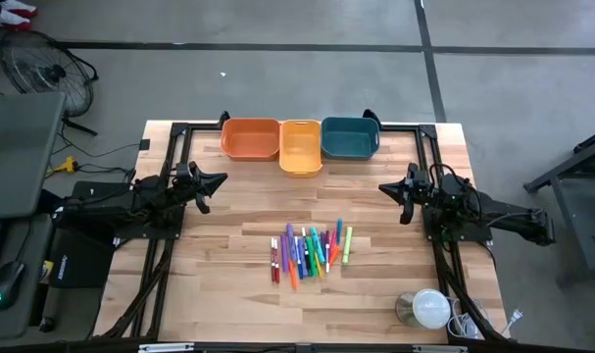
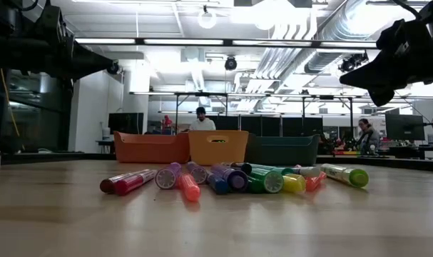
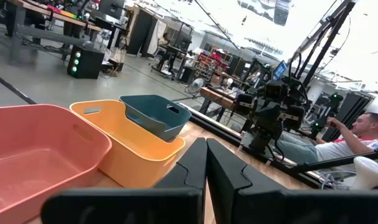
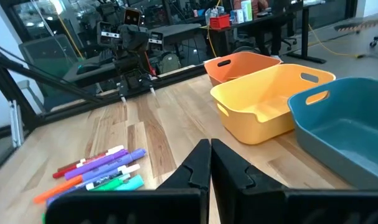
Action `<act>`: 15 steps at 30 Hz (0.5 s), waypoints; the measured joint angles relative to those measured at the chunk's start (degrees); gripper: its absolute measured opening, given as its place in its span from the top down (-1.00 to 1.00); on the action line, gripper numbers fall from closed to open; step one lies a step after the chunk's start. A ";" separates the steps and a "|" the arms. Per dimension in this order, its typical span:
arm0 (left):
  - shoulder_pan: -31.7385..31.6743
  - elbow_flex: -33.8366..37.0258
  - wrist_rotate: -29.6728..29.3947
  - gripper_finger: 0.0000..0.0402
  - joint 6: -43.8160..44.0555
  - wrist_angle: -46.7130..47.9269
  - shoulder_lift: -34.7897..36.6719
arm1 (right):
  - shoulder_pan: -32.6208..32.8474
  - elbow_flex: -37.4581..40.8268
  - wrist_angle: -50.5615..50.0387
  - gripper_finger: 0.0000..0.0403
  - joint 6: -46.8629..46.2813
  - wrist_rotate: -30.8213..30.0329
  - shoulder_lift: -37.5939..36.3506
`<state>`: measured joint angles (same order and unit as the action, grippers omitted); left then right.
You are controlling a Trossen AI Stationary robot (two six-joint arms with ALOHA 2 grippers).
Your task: Pick & Place Markers
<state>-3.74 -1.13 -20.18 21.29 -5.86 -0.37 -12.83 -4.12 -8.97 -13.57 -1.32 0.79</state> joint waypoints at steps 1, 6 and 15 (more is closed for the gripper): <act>0.01 0.00 0.02 0.99 0.01 0.01 -0.01 | 0.01 0.01 0.03 1.00 0.84 -0.01 0.00; -0.01 0.00 0.01 0.99 0.00 -0.01 0.01 | 0.01 0.11 5.64 1.00 2.16 -2.16 0.00; 0.00 0.01 0.01 0.99 -0.01 -0.01 0.01 | 0.01 0.11 21.32 1.00 -7.36 -2.27 0.01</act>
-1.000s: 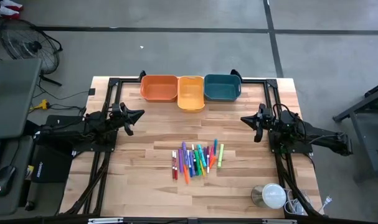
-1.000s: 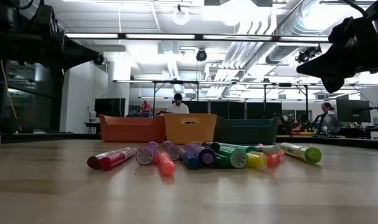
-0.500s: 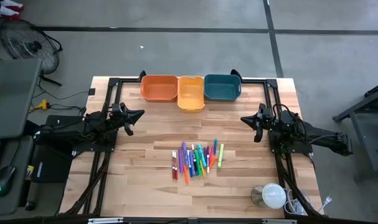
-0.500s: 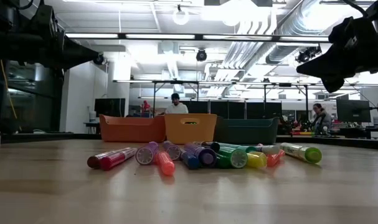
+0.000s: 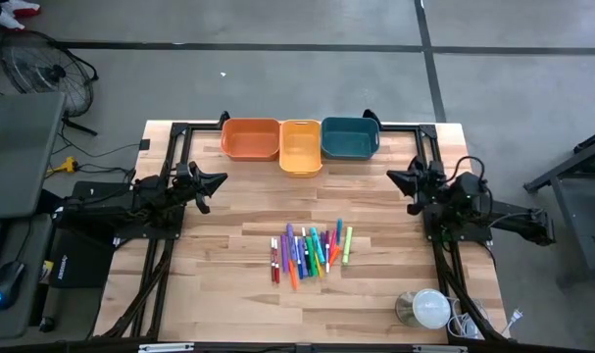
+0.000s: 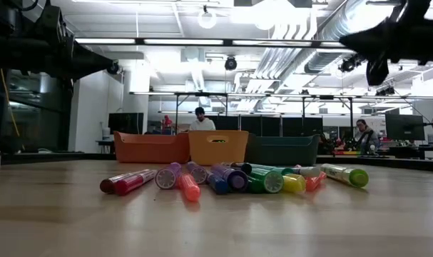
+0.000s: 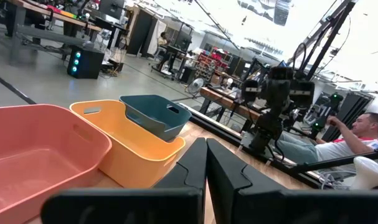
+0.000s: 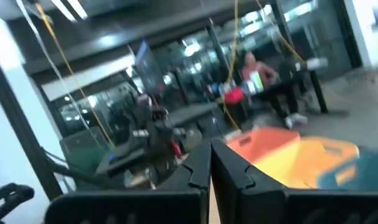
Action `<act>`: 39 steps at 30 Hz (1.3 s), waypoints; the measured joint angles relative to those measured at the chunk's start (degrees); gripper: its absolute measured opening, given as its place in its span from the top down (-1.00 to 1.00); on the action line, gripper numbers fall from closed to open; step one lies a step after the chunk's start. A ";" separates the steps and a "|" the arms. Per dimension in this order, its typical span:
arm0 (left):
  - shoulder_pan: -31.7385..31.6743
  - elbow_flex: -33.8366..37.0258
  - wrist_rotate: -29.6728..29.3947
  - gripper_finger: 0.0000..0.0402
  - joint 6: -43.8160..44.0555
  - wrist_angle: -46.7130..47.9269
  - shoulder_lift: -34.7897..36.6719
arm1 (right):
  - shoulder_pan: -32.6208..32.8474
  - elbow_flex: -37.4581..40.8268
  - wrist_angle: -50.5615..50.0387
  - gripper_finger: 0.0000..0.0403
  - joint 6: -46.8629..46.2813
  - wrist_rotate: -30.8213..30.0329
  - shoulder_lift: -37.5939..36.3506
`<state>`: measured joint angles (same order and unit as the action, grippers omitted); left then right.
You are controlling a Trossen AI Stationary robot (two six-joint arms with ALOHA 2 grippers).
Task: Pick & Place Markers
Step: Put the light green highlighter into the blue bin
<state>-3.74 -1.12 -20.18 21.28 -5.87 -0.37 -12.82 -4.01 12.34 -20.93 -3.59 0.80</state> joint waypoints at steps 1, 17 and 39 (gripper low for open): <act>0.00 0.00 0.01 0.99 0.02 0.00 0.01 | 0.00 -0.02 1.54 1.00 1.72 -0.50 0.02; -0.01 0.00 0.01 0.99 0.01 0.00 0.01 | -0.02 -0.70 10.04 1.00 11.68 -7.74 7.65; 0.00 0.00 0.01 0.99 0.01 0.00 0.01 | -0.01 -42.96 -31.89 1.00 15.27 -1.92 66.34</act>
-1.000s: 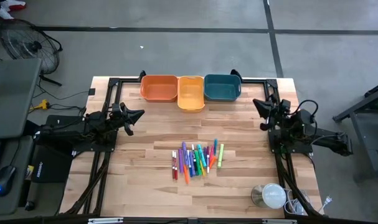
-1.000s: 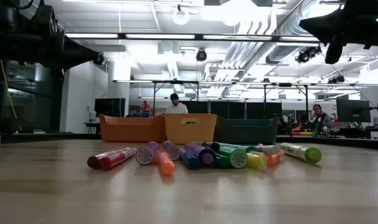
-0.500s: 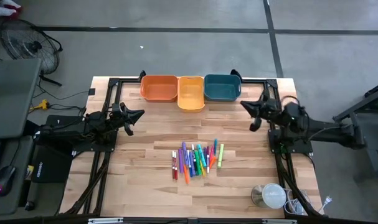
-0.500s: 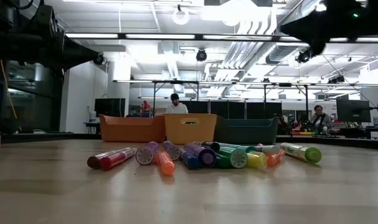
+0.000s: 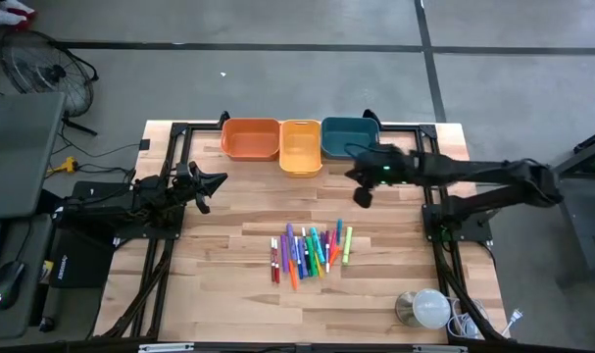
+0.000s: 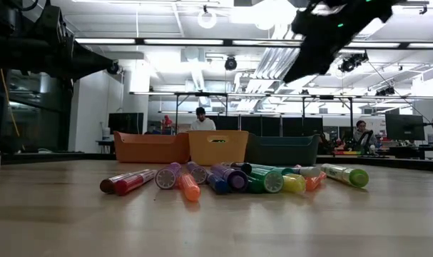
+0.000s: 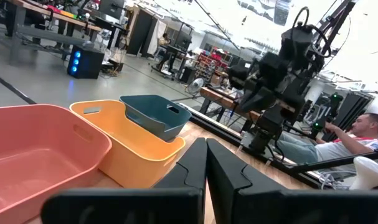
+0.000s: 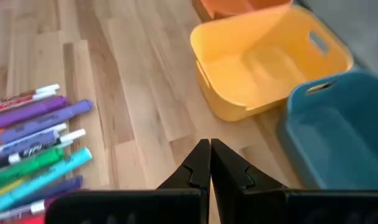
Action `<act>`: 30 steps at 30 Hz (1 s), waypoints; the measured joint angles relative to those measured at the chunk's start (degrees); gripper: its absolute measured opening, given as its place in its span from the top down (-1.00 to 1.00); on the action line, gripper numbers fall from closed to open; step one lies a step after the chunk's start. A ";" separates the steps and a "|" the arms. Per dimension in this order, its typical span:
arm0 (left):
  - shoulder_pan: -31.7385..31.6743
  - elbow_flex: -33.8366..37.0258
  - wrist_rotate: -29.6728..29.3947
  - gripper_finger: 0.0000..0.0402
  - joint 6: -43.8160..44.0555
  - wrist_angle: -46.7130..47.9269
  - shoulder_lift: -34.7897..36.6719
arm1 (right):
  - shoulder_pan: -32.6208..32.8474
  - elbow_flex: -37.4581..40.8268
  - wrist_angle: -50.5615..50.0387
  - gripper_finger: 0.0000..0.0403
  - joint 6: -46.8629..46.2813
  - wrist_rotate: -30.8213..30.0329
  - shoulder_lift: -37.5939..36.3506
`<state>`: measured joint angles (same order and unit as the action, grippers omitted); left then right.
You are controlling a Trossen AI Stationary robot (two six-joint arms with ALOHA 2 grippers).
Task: Pick & Place Markers
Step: Put the light green highlighter into the blue bin
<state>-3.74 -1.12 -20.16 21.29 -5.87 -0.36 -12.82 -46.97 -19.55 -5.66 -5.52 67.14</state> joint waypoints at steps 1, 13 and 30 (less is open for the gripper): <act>0.01 0.00 0.00 0.99 -0.01 0.00 0.00 | -0.01 -0.97 0.09 1.00 -1.39 0.00 1.89; 0.00 -0.01 0.00 0.99 -0.01 0.00 -0.01 | -0.06 -5.49 -1.67 1.00 -22.76 2.60 15.01; 0.01 -0.01 0.02 0.99 0.00 0.02 0.00 | 1.37 -4.55 -22.45 0.99 -31.79 8.44 15.43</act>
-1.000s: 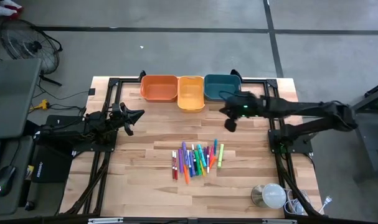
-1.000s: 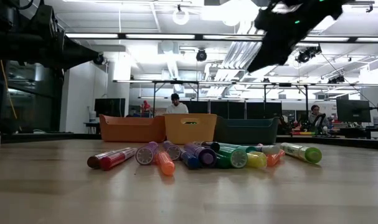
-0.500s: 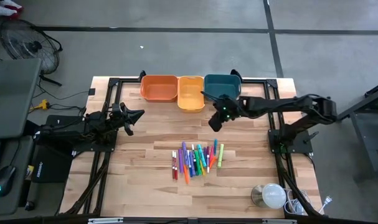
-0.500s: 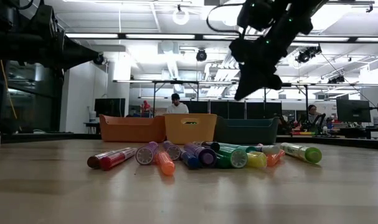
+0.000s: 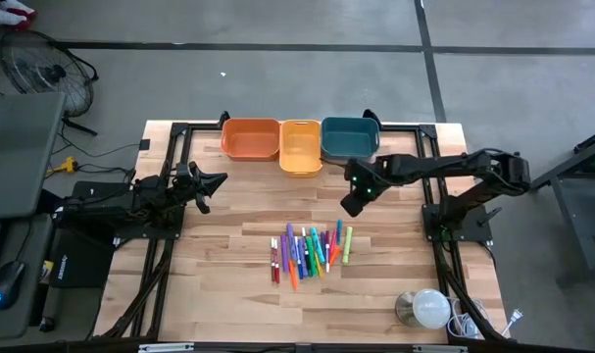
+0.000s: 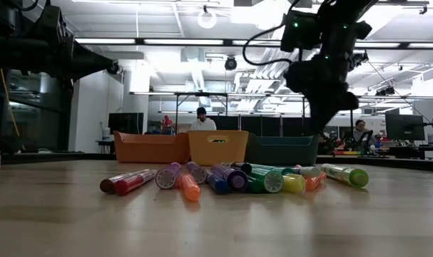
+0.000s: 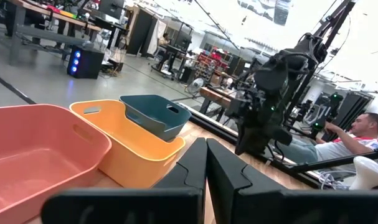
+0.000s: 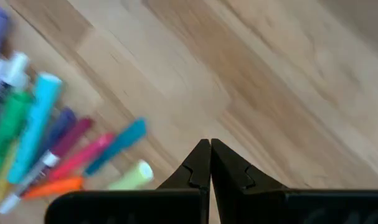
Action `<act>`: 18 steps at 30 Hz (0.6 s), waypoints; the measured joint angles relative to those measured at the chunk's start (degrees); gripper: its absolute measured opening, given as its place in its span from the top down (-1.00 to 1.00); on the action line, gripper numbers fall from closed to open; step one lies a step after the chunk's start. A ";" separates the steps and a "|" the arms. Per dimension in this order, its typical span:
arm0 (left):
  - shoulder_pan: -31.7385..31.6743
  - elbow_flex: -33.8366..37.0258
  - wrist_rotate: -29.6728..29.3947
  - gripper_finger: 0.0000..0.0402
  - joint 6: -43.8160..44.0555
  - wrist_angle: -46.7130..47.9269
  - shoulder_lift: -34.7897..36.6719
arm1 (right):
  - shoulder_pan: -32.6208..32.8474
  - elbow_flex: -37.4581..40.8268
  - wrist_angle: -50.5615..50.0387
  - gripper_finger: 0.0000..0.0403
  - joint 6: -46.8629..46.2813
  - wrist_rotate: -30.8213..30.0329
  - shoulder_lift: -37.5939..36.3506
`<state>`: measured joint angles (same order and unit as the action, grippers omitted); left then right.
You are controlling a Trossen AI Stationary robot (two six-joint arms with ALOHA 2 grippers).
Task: Pick & Place Markers
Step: Put the light green highlighter into the blue bin
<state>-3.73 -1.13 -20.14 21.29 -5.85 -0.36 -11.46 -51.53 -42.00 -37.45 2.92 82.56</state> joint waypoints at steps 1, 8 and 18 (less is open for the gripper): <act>-0.01 0.01 0.00 0.99 -0.01 0.00 0.00 | 0.66 0.04 -0.86 0.98 -0.16 -0.31 0.00; 0.00 0.00 0.00 0.99 -0.02 0.00 0.00 | 6.72 0.04 -6.40 0.74 -6.31 -5.92 0.00; 0.00 0.00 0.00 0.99 0.01 0.00 0.00 | 15.23 0.04 -6.72 0.02 -32.71 -6.45 0.63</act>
<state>-3.73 -1.13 -20.14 21.30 -5.85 -0.36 3.77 -51.48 -48.72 -70.16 -3.53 83.19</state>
